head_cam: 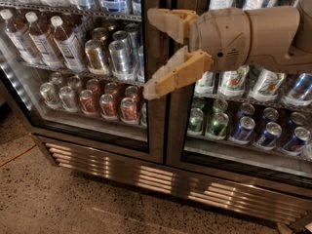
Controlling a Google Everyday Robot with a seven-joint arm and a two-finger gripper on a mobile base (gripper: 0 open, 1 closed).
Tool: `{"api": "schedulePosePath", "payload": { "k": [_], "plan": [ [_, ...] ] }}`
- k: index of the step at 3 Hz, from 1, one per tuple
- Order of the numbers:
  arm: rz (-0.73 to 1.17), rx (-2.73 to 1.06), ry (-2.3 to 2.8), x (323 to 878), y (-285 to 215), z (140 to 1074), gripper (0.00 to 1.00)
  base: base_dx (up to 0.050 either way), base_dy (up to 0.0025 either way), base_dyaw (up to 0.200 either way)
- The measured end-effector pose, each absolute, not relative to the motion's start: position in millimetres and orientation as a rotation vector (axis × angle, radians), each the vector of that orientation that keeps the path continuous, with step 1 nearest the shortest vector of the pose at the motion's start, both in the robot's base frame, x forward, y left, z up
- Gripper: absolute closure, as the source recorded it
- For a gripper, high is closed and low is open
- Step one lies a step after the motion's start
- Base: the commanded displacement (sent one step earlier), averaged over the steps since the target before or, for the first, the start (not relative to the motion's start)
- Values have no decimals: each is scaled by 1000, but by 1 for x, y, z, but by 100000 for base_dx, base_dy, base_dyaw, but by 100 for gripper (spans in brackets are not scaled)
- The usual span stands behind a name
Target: Open left fridge door
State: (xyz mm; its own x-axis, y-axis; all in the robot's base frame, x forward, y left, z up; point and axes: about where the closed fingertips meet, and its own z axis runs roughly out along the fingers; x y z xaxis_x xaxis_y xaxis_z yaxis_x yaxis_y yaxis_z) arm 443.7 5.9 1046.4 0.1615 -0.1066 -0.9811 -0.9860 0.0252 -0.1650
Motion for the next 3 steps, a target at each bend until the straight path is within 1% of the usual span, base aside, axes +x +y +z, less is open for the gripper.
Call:
{"api": "schedulePosePath", "payload": {
  "k": [1,2,3],
  "plan": [
    [977,-1348,1203,461,29,1071,0,0,0,0],
    [970,-1351,1208,465,33,1076,0,0,0,0],
    [1045,-1275,1209,472,24,1053,0,0,0,0]
  ]
}}
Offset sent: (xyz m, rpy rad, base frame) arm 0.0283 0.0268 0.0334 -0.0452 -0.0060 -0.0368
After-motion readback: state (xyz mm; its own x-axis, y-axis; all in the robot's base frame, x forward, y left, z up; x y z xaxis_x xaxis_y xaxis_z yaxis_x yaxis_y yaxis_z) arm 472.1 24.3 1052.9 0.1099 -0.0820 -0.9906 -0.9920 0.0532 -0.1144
